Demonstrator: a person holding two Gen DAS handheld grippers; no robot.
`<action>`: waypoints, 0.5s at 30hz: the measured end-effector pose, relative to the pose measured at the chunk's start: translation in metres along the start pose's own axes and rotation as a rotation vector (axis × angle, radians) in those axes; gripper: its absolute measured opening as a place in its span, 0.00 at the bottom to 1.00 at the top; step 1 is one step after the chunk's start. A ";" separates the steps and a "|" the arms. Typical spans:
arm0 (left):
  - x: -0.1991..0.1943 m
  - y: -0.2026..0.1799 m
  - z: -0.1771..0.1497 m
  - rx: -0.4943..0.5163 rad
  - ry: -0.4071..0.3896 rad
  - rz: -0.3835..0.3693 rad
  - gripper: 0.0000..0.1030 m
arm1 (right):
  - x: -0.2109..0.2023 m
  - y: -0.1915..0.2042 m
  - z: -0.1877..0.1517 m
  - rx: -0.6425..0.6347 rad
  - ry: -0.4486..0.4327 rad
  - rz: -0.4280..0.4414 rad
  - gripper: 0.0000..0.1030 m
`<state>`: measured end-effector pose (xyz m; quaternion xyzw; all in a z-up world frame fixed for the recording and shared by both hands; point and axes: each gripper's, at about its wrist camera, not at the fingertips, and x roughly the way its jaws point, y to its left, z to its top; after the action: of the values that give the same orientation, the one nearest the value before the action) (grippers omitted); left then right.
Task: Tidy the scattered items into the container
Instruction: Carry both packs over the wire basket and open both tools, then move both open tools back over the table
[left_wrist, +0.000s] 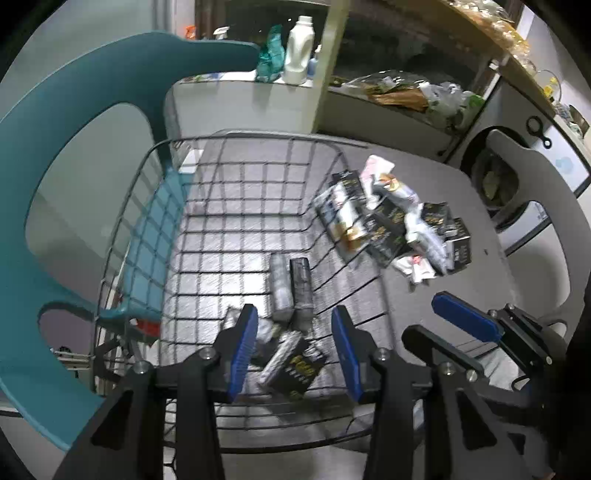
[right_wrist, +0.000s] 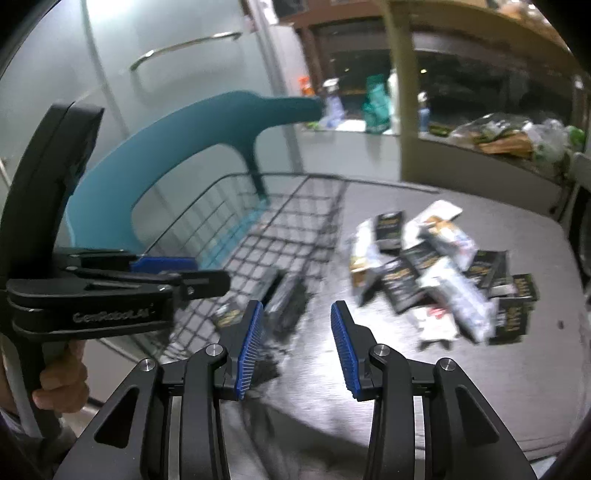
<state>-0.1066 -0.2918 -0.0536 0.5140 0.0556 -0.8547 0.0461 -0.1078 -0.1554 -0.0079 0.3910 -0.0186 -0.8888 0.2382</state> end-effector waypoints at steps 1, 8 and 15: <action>-0.001 -0.007 0.003 0.010 -0.002 -0.007 0.45 | -0.006 -0.012 0.002 0.009 -0.012 -0.032 0.38; -0.004 -0.085 0.023 0.114 -0.037 -0.117 0.62 | -0.037 -0.099 -0.005 0.114 -0.034 -0.227 0.41; 0.032 -0.151 0.026 0.182 0.013 -0.179 0.66 | -0.015 -0.142 -0.038 0.136 0.053 -0.320 0.51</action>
<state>-0.1646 -0.1469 -0.0632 0.5146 0.0236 -0.8536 -0.0776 -0.1307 -0.0169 -0.0553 0.4275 -0.0100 -0.9015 0.0672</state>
